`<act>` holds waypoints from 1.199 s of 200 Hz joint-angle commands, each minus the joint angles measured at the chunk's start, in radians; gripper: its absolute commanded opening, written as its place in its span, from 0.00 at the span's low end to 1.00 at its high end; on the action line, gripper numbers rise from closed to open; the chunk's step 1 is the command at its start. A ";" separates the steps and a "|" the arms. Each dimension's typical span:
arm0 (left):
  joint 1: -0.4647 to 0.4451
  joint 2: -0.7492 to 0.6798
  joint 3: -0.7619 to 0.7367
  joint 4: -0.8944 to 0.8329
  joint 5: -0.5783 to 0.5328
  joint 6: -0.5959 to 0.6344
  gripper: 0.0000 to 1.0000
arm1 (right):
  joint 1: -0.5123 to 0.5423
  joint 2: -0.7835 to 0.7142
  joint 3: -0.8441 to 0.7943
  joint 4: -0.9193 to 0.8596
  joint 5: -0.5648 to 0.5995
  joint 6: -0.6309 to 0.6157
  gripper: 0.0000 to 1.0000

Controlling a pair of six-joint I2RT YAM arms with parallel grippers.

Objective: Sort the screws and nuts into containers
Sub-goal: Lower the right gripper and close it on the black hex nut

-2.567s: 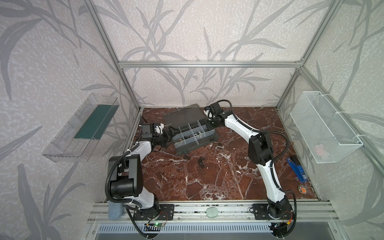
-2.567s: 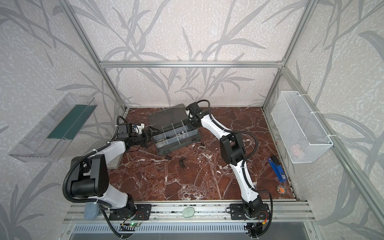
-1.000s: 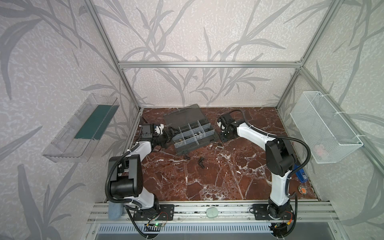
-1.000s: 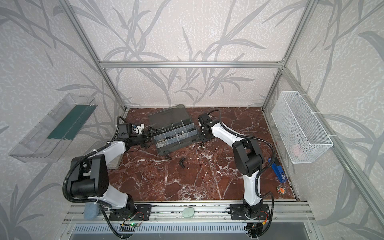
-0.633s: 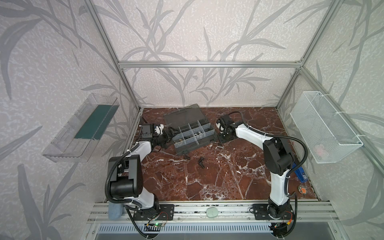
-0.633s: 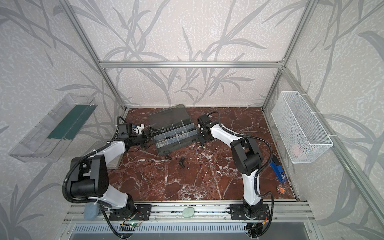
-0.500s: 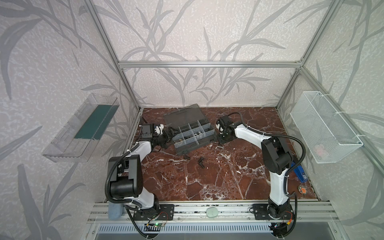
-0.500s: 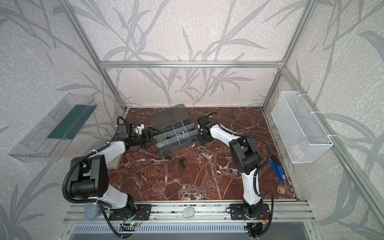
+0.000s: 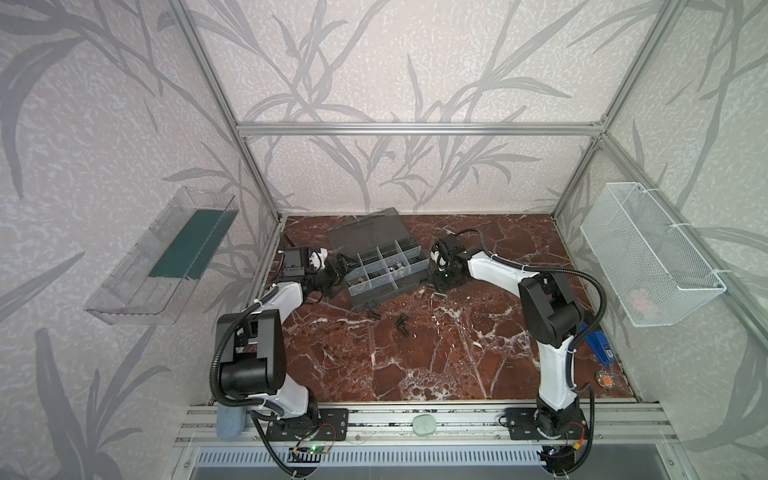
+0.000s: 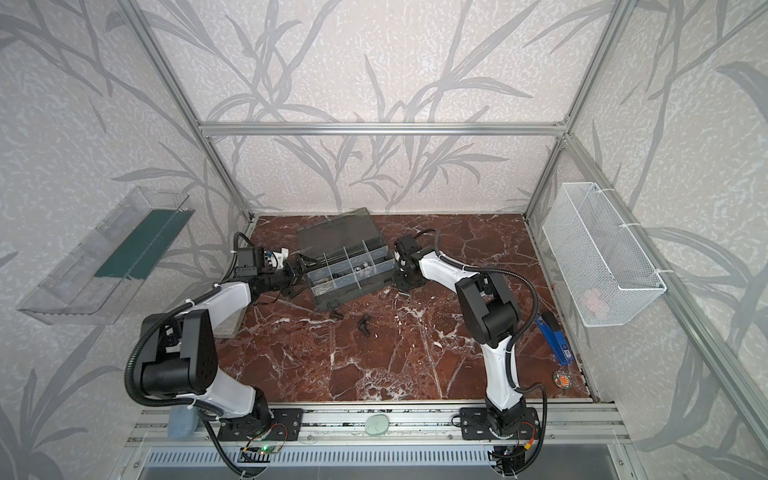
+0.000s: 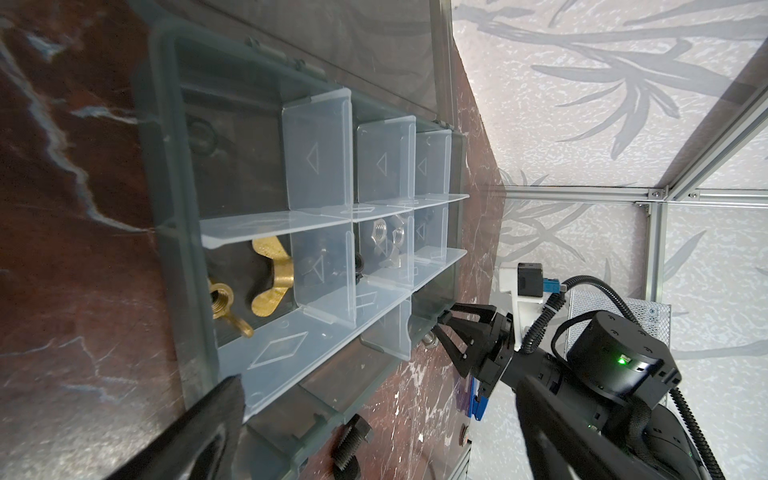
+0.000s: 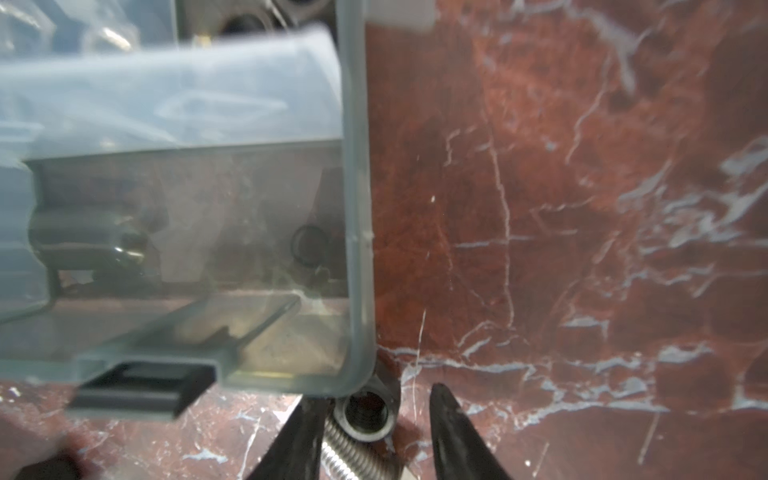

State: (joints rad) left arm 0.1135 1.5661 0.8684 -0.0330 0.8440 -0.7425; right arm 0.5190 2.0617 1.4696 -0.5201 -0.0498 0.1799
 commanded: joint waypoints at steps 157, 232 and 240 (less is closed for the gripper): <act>0.002 -0.012 0.005 -0.007 -0.002 0.015 1.00 | 0.027 0.013 -0.039 0.005 0.022 0.017 0.12; 0.002 -0.014 0.004 -0.005 0.000 0.015 0.99 | 0.013 -0.095 -0.040 -0.015 0.019 -0.014 0.05; 0.001 -0.015 0.004 -0.006 0.000 0.015 0.99 | 0.012 -0.108 -0.036 -0.023 0.019 -0.020 0.04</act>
State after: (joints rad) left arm 0.1135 1.5661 0.8684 -0.0334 0.8429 -0.7357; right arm 0.5362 2.0399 1.4319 -0.5095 -0.0345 0.1818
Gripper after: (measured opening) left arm 0.995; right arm 0.238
